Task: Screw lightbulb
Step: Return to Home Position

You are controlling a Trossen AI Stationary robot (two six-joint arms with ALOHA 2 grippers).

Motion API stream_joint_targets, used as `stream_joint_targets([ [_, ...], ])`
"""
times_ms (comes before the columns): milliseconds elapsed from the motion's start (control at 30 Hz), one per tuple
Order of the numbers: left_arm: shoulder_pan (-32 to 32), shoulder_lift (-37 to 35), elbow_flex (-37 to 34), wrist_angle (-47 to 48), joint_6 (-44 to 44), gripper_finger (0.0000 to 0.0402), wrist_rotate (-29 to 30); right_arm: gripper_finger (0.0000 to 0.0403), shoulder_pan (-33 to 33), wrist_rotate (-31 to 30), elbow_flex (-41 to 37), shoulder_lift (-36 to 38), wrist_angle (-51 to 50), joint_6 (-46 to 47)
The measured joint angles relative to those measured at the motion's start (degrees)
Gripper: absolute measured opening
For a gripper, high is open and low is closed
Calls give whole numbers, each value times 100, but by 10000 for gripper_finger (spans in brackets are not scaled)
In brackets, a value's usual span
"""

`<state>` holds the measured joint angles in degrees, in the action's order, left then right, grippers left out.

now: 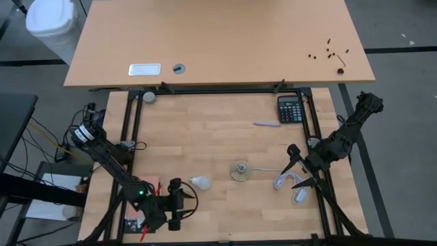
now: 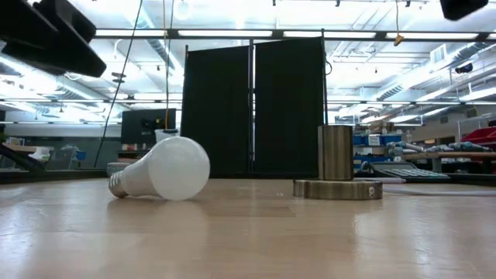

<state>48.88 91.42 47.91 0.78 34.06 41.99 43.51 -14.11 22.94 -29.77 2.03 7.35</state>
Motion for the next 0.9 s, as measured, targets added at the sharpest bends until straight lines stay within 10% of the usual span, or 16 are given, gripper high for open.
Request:
stream_joint_targets([
  [500,0,-2,-2506,-6468,-1438,218,-1230,289,0,76,-1460,626,2020,220],
  [900,-13,-2,-3161,-7919,-1770,218,-510,289,0,485,-1462,594,954,1418],
])
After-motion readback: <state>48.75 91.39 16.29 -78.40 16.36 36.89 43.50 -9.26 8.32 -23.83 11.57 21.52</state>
